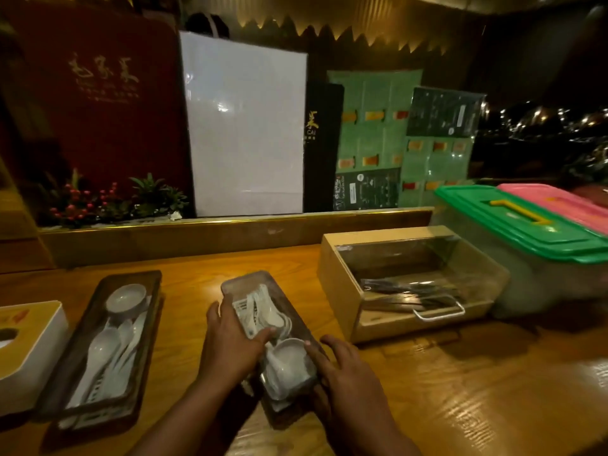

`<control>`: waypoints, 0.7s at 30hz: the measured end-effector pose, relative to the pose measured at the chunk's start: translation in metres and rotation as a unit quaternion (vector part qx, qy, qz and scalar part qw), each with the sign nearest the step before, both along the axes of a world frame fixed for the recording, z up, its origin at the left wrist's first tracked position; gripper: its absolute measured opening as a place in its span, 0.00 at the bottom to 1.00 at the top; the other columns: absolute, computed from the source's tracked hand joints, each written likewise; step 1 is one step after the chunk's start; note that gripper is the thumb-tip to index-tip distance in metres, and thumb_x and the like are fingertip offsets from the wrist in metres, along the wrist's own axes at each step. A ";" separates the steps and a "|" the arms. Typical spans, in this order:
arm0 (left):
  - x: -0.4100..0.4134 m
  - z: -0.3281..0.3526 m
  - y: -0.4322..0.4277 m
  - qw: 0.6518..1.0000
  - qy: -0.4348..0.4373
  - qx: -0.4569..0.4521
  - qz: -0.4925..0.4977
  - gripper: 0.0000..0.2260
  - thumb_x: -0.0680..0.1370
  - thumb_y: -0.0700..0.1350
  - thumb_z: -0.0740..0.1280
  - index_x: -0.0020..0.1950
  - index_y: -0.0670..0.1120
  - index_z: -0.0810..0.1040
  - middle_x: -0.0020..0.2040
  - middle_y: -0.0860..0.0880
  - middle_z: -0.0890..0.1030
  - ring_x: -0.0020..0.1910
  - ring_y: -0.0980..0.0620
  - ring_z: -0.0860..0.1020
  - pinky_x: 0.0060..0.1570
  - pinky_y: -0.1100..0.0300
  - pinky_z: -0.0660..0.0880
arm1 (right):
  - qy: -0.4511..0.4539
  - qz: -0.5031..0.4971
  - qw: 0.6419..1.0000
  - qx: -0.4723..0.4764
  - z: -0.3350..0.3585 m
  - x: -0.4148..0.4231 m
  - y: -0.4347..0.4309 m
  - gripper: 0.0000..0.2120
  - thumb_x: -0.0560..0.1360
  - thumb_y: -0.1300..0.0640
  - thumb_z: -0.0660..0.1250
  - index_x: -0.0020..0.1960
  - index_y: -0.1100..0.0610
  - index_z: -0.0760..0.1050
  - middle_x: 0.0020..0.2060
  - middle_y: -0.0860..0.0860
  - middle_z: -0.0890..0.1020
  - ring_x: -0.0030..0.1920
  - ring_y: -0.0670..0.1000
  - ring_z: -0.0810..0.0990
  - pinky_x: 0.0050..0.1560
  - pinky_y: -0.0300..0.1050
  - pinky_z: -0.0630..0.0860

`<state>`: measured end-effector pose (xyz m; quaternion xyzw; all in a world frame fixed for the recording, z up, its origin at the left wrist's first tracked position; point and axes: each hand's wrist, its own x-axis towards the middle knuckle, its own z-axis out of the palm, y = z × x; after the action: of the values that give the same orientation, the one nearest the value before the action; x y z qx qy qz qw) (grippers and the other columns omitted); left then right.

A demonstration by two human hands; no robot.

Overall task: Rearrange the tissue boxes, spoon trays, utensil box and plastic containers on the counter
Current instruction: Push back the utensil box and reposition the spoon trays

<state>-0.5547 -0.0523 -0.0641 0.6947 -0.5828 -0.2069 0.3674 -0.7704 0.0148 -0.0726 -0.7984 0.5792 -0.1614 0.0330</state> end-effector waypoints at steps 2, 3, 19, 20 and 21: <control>-0.019 0.005 -0.004 0.999 0.036 -0.001 0.003 0.46 0.65 0.57 0.81 0.76 0.46 0.62 0.71 0.42 0.69 0.70 0.41 0.68 0.61 0.51 0.70 | 0.015 -0.014 1.000 0.003 -0.002 -0.009 -0.001 0.32 0.69 0.43 0.65 0.73 0.44 0.64 0.71 0.50 0.70 0.66 0.55 0.72 0.55 0.49 0.78; -0.028 0.008 -0.006 0.998 0.057 0.006 0.006 0.45 0.66 0.54 0.81 0.76 0.45 0.63 0.70 0.42 0.71 0.69 0.41 0.70 0.60 0.51 0.70 | 0.019 -0.016 1.000 0.007 -0.004 -0.014 -0.002 0.34 0.67 0.43 0.68 0.72 0.46 0.66 0.70 0.50 0.72 0.64 0.55 0.74 0.52 0.48 0.80; -0.086 0.002 -0.049 0.981 0.182 0.055 -0.029 0.23 0.72 0.49 0.78 0.65 0.53 0.75 0.50 0.57 0.80 0.51 0.51 0.80 0.54 0.53 0.78 | 0.070 -0.079 0.994 0.039 0.000 -0.043 -0.021 0.48 0.50 0.45 0.83 0.68 0.51 0.73 0.65 0.49 0.77 0.50 0.50 0.78 0.39 0.46 0.80; -0.087 0.002 -0.051 0.981 0.182 0.055 -0.030 0.23 0.72 0.49 0.78 0.65 0.53 0.75 0.50 0.57 0.80 0.51 0.51 0.80 0.54 0.52 0.78 | 0.077 -0.078 0.993 0.048 0.003 -0.044 -0.022 0.47 0.52 0.45 0.82 0.69 0.51 0.72 0.66 0.49 0.76 0.51 0.50 0.77 0.40 0.47 0.80; -0.088 0.002 -0.053 0.981 0.181 0.055 -0.031 0.24 0.72 0.49 0.78 0.65 0.53 0.75 0.50 0.57 0.80 0.51 0.52 0.80 0.54 0.53 0.78 | 0.081 -0.069 0.993 0.054 0.004 -0.044 -0.023 0.45 0.56 0.46 0.81 0.71 0.51 0.70 0.69 0.49 0.74 0.53 0.51 0.76 0.43 0.48 0.79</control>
<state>-0.6432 -0.1056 -0.0622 0.6462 -0.5157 -0.3722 0.4218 -0.8142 -0.0083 -0.0682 -0.7641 0.6414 -0.0665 0.0175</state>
